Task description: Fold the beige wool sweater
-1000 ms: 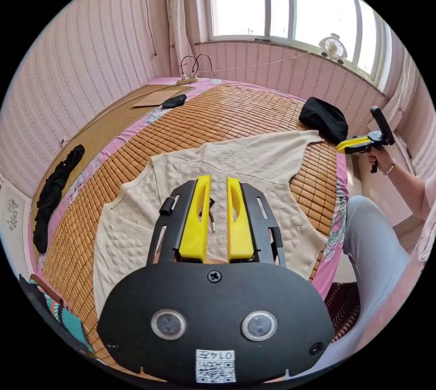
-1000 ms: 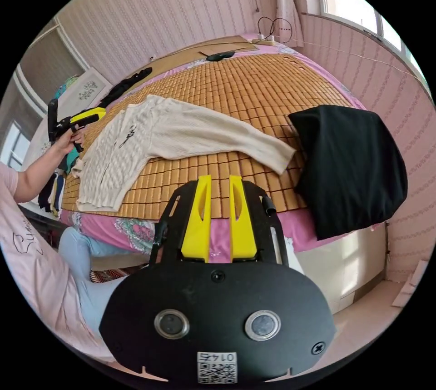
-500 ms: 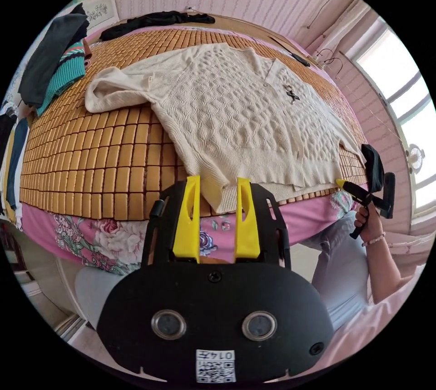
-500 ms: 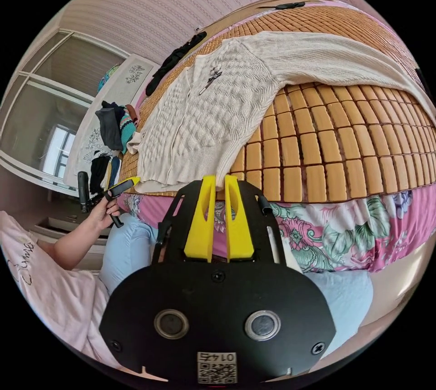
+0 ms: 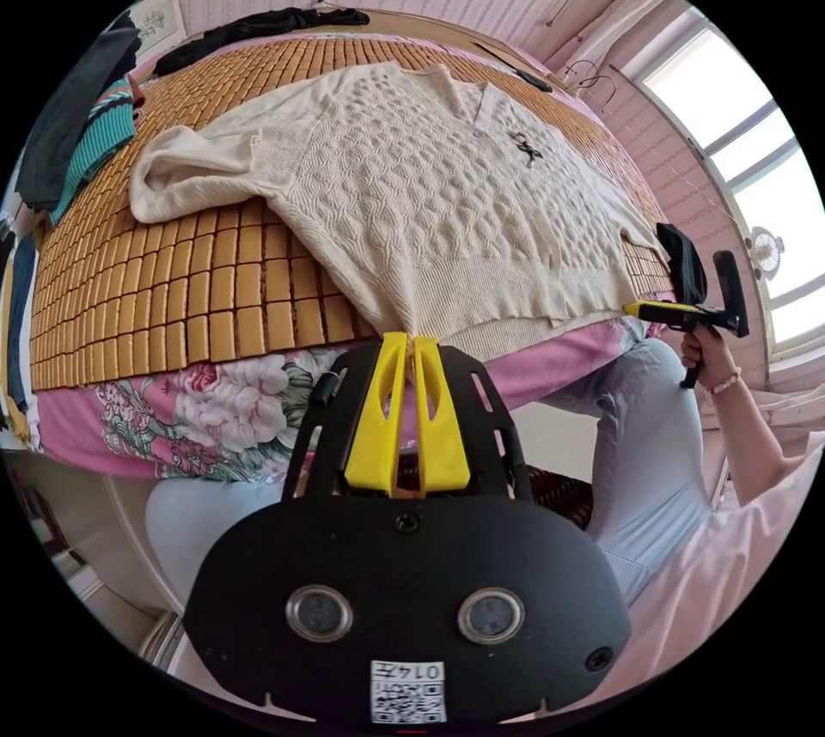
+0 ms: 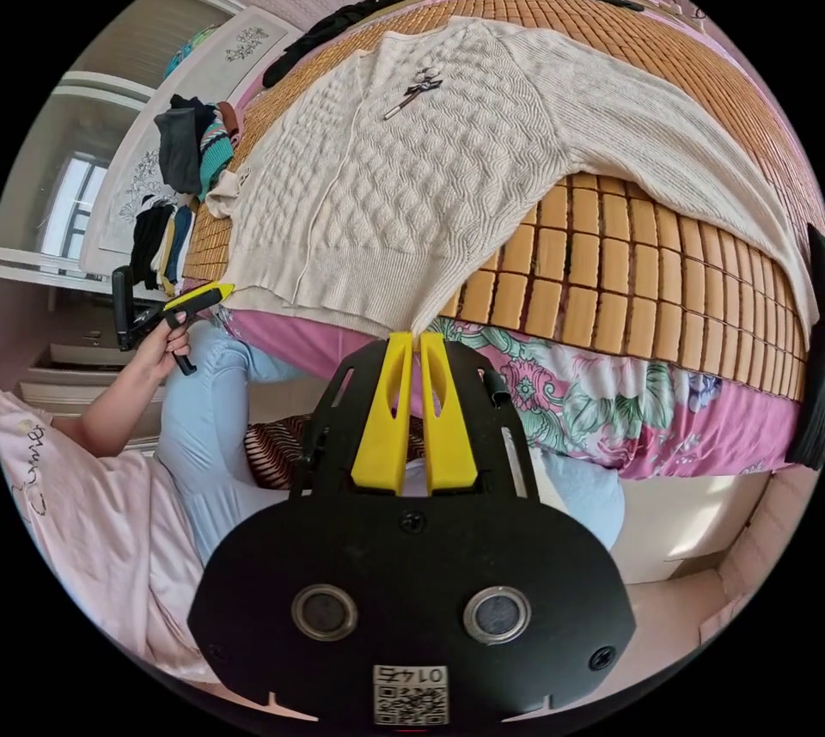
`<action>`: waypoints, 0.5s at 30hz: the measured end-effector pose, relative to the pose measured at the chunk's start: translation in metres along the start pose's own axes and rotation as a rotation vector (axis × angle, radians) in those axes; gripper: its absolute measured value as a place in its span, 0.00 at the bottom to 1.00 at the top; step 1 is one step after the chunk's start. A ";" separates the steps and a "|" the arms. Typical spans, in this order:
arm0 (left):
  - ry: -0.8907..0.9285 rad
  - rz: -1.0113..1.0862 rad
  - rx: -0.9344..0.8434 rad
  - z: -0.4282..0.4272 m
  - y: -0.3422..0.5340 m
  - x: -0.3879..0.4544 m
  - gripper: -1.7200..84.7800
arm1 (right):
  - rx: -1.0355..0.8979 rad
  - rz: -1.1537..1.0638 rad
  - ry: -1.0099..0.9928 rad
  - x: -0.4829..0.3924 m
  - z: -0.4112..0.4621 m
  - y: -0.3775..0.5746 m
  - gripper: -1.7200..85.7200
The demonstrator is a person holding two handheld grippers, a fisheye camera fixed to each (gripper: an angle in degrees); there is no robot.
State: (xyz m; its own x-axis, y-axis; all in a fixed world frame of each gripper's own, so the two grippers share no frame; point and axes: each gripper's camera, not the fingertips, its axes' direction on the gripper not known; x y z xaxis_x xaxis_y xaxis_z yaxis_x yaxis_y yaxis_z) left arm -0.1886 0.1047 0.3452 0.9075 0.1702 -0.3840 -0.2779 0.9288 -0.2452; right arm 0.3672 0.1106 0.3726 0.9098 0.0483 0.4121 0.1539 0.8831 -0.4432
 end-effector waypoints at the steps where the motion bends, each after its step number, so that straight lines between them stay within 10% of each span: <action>1: 0.003 0.012 -0.012 -0.002 0.004 0.001 0.01 | -0.041 -0.006 0.004 -0.005 0.001 -0.003 0.01; 15: -0.248 0.058 0.195 -0.103 0.053 -0.053 0.09 | -0.262 -0.158 0.259 -0.090 0.008 -0.064 0.01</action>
State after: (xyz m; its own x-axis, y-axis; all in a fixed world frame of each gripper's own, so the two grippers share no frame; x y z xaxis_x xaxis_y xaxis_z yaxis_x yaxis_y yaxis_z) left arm -0.2837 0.1113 0.2609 0.9475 0.2778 -0.1580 -0.2880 0.9566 -0.0447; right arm 0.2724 0.0537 0.3702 0.9289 -0.2274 0.2923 0.3625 0.7194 -0.5925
